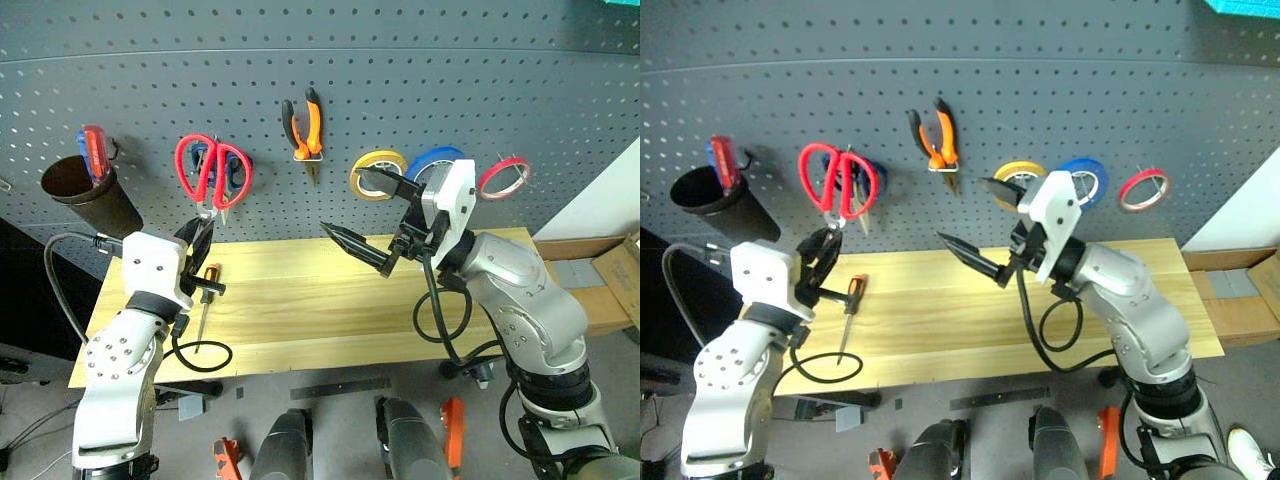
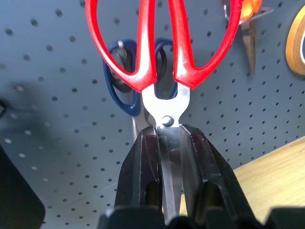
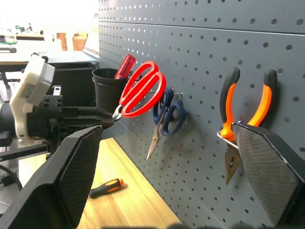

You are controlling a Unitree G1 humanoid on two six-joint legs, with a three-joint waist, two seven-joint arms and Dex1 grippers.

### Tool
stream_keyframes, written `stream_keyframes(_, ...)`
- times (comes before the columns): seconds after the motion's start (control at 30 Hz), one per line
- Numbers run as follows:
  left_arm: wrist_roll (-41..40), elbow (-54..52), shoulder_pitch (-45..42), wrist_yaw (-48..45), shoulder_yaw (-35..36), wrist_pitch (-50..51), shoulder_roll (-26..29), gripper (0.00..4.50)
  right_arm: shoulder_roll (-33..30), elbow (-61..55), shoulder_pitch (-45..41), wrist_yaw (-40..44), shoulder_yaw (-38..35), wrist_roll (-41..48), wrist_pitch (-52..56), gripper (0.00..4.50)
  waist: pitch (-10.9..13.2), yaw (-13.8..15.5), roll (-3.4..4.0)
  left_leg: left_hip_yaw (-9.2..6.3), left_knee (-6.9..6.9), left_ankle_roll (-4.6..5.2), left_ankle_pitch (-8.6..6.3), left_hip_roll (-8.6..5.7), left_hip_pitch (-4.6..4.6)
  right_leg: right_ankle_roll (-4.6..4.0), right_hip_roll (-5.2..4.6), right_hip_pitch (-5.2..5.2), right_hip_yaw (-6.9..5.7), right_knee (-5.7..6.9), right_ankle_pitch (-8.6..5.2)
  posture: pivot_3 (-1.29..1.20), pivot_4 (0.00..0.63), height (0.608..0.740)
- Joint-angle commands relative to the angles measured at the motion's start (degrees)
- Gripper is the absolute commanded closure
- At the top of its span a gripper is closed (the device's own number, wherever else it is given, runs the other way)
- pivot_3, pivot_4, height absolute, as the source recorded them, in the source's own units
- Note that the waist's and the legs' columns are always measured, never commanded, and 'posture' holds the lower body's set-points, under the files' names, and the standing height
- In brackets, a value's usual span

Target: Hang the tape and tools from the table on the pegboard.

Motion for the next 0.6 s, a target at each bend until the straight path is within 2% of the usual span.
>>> stream_keyframes(0.03, 0.6, -0.4, 0.1, 0.0, -0.6, 0.6, 0.8, 4.26, -0.3, -2.2, -1.0, 0.4, -1.2, 0.8, -0.6, 0.00, 0.0, 0.0, 0.00, 0.01, 0.00, 0.00, 0.00, 0.00, 0.00, 0.00, 0.00, -0.01, 0.00, 0.00, 0.00, -0.04, 0.216, 0.740)
stream_keyframes(0.2, 2.4, 2.3, -0.9, 0.4, -2.8, 2.1, 1.4, 4.26, -0.5, -2.3, -1.1, 0.7, -1.0, 0.8, -0.8, 0.00, 0.0, 0.0, 0.00, 0.00, 0.01, 0.00, 0.00, 0.00, 0.00, 0.00, 0.00, 0.00, 0.01, 0.03, 0.00, -0.05, 0.218, 0.740)
stream_keyframes(0.4, 1.7, 4.6, -3.1, 2.2, -1.7, 3.9, 0.2, 4.26, -0.9, -2.5, -0.7, 0.8, -0.9, 0.6, -0.9, 0.00, 0.0, -0.1, 0.00, -0.01, 0.03, 0.00, 0.00, 0.00, 0.00, 0.00, 0.00, 0.00, 0.00, 0.04, 0.01, -0.06, 0.222, 0.740)
stream_keyframes(0.6, 0.4, 4.0, -2.6, 1.7, -2.8, 5.1, -1.1, 2.22, -1.4, -2.8, 0.0, 0.8, -0.7, 0.6, -0.6, 0.00, 0.0, -0.1, 0.00, -0.01, 0.03, 0.00, 0.00, 0.01, 0.00, 0.00, -0.01, 0.00, 0.00, 0.04, 0.01, -0.07, 0.228, 0.740)
